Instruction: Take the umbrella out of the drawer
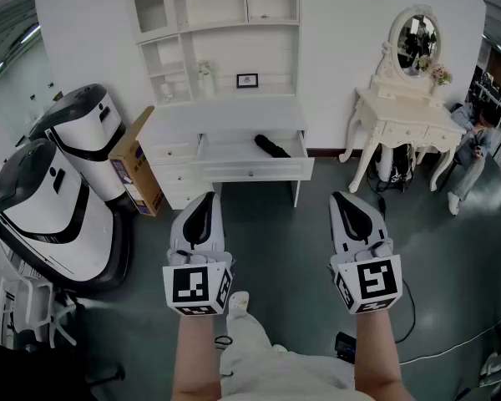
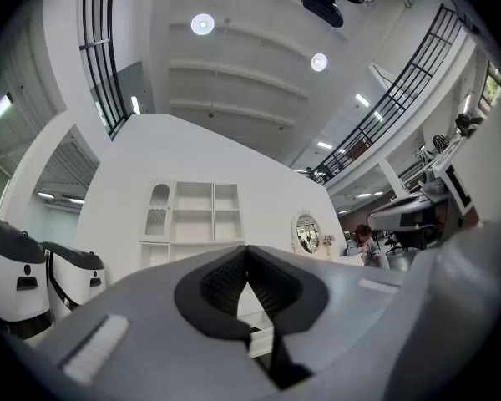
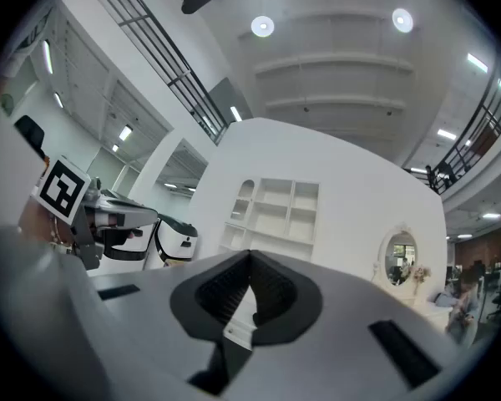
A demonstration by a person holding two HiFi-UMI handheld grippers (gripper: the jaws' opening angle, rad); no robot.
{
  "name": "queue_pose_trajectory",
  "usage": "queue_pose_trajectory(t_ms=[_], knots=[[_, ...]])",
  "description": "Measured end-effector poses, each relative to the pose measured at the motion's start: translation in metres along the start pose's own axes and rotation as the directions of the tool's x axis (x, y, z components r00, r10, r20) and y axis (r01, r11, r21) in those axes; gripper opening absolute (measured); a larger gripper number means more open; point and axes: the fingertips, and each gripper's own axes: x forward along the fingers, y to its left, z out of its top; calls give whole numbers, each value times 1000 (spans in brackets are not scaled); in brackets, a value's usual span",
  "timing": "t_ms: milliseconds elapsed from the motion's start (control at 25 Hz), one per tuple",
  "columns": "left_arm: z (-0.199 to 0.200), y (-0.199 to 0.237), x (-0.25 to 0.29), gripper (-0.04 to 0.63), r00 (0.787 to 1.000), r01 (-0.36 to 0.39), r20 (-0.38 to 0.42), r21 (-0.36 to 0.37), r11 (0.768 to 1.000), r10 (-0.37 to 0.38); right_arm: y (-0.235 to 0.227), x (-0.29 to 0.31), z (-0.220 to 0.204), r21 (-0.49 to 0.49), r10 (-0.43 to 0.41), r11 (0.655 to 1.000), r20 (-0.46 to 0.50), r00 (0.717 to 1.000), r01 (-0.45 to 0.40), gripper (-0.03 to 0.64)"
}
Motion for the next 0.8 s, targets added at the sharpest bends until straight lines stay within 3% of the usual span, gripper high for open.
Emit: queue_pose_trajectory(t_ms=[400,800], knots=[[-10,13,23,8,1000,-3,-19,2,1000,3,-7,26,-15,39,31,999,-29,999,-29,8],[-39,40,97,8,999,-14,-39,-26,1000,13,-41,97,-42,34,-13,999,-72,997,15,8]])
